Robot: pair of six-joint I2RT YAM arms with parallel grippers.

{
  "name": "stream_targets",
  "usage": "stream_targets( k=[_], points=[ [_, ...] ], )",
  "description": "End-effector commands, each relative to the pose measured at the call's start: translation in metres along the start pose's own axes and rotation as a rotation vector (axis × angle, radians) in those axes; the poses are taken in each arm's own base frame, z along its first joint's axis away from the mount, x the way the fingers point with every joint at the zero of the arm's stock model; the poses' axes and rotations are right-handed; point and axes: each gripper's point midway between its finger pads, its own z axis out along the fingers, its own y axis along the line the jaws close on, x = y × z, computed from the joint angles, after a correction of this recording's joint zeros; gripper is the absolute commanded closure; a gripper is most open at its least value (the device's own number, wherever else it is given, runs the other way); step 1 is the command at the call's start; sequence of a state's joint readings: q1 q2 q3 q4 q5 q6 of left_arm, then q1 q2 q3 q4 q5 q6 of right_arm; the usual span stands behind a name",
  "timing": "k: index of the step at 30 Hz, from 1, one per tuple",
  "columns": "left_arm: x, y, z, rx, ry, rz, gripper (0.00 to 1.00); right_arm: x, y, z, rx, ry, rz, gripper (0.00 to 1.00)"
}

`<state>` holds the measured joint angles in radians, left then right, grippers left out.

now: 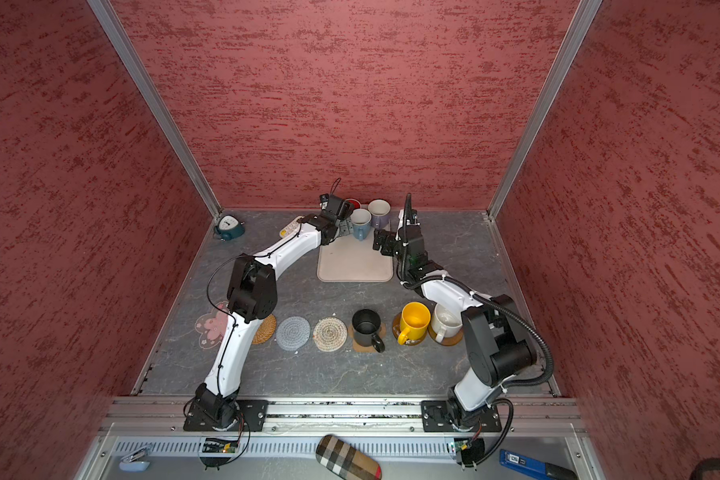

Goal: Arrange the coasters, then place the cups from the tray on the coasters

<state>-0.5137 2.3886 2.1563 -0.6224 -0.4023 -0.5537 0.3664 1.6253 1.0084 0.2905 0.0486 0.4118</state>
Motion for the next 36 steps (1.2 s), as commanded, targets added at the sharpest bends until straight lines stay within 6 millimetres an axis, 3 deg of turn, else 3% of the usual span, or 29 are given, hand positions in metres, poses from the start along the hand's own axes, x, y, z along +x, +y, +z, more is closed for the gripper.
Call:
stream_targets(
  k=[1, 17, 29, 36],
  points=[
    [0.015, 0.004, 0.013, -0.03, 0.027, 0.008, 0.09, -0.003, 0.002, 0.0, -0.027, -0.019, 0.009, 0.04],
    [0.018, 0.011, 0.01, -0.044, 0.043, 0.017, 0.19, -0.004, 0.008, -0.001, -0.061, -0.02, 0.023, 0.04],
    [0.021, 0.014, 0.007, -0.015, 0.067, 0.015, 0.42, -0.002, 0.009, 0.0, -0.07, -0.013, 0.025, 0.05],
    [0.016, 0.023, 0.006, -0.018, 0.068, 0.016, 0.48, 0.001, 0.01, 0.002, -0.077, -0.003, 0.029, 0.04]
  ],
)
